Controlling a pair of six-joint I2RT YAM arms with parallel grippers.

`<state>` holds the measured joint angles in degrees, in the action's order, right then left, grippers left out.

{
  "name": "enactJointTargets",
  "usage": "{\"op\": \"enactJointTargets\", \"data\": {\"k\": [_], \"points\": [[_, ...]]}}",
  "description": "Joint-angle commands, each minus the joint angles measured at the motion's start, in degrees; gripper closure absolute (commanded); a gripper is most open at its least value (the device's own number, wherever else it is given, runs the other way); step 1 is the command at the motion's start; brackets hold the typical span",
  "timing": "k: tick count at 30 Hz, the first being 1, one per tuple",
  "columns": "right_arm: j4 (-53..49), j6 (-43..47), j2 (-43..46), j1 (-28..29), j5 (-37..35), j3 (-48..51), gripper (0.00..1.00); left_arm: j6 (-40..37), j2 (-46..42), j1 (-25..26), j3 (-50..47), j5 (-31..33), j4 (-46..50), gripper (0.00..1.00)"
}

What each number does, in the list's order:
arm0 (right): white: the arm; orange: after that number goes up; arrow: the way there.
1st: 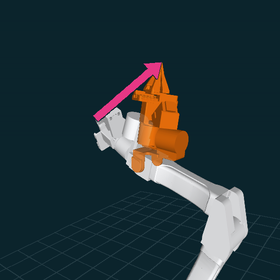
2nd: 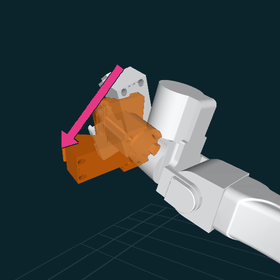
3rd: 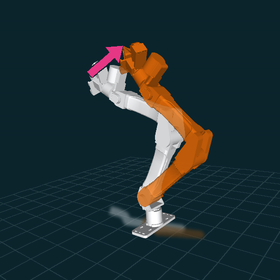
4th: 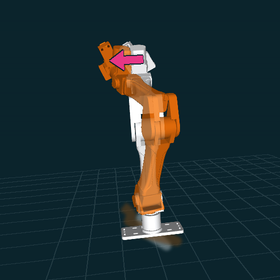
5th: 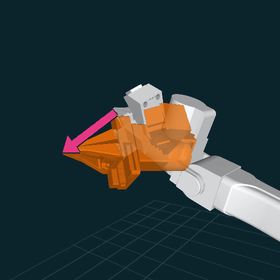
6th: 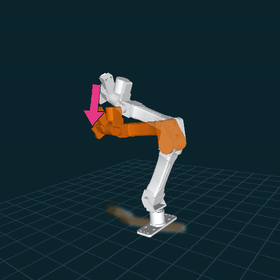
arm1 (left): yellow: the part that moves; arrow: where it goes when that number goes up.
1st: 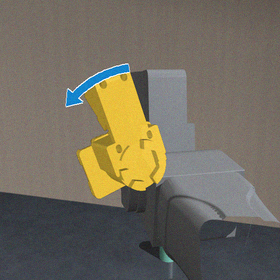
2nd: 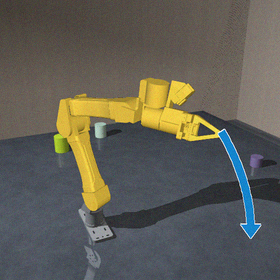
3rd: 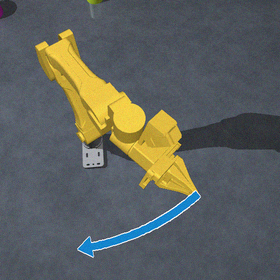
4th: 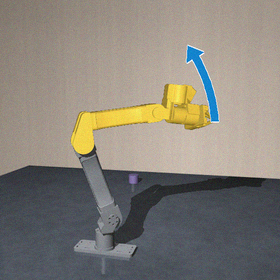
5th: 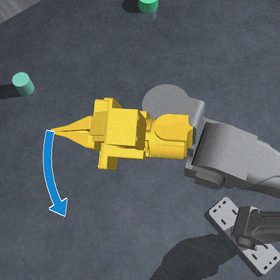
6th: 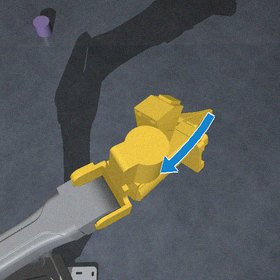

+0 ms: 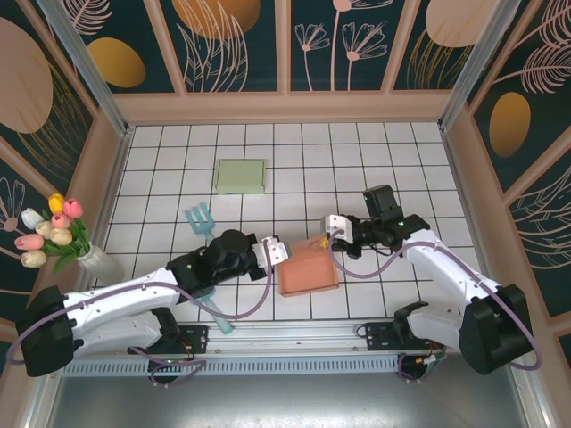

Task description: Fold the paper box

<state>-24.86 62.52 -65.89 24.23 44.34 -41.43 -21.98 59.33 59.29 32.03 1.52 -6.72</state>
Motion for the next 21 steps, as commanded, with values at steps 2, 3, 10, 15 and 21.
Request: {"op": "enactJointTargets", "data": {"k": [2, 3, 10, 15, 21], "points": [[5.7, -2.9, -0.2, -0.7, 1.8, -0.3, 1.00, 8.4, -5.6, 1.3, -1.9, 7.9, -14.9, 0.69], [6.8, -3.7, 0.1, -1.1, 1.2, -0.1, 1.00, 10.4, -7.3, 1.2, -3.2, 11.8, -16.6, 0.68], [23.8, -18.6, 5.1, -1.9, -2.5, 2.8, 1.00, 37.2, -21.9, -2.9, -11.9, 46.4, -14.1, 0.58], [34.4, -28.2, 4.2, -1.9, -1.8, 6.0, 1.00, 47.9, -23.5, -12.6, -11.5, 38.1, -3.7, 0.53], [37.5, -28.8, 2.3, -2.0, -2.6, 9.9, 1.00, 47.1, -9.0, -26.0, -6.9, 21.2, -7.1, 0.55]]}}
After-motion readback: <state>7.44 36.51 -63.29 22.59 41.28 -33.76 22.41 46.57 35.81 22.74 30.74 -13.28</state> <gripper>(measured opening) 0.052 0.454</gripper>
